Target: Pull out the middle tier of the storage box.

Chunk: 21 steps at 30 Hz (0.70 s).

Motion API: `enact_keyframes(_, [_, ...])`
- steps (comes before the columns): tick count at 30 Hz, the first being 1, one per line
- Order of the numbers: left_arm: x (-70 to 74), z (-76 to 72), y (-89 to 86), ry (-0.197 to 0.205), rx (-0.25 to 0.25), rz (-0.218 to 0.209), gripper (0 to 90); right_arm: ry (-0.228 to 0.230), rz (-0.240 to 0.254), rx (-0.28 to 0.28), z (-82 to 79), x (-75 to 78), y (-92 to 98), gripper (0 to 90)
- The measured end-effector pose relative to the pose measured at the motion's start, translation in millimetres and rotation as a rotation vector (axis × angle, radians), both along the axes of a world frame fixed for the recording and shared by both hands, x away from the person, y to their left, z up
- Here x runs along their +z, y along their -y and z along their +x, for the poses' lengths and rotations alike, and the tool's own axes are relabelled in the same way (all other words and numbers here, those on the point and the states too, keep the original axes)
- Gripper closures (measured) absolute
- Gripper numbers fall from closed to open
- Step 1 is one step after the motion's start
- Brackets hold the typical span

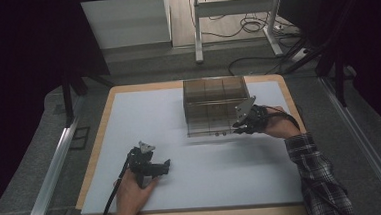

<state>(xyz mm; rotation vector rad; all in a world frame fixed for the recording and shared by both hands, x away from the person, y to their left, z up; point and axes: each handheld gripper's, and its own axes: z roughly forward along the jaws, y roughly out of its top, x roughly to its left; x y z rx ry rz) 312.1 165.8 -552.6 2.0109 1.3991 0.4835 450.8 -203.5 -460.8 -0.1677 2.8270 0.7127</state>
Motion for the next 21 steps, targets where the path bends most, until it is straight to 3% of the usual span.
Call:
enact_keyframes(6, [0.0,0.0,0.0,-0.001,0.001,0.001,0.0,0.015,0.002,-0.004,-4.6,1.5,-1.5,68.7])
enact_keyframes(21, [0.1,-0.1,0.0,-0.001,0.001,0.001,0.0,0.029,0.072,-0.057,-18.9,7.3,3.3,63.4])
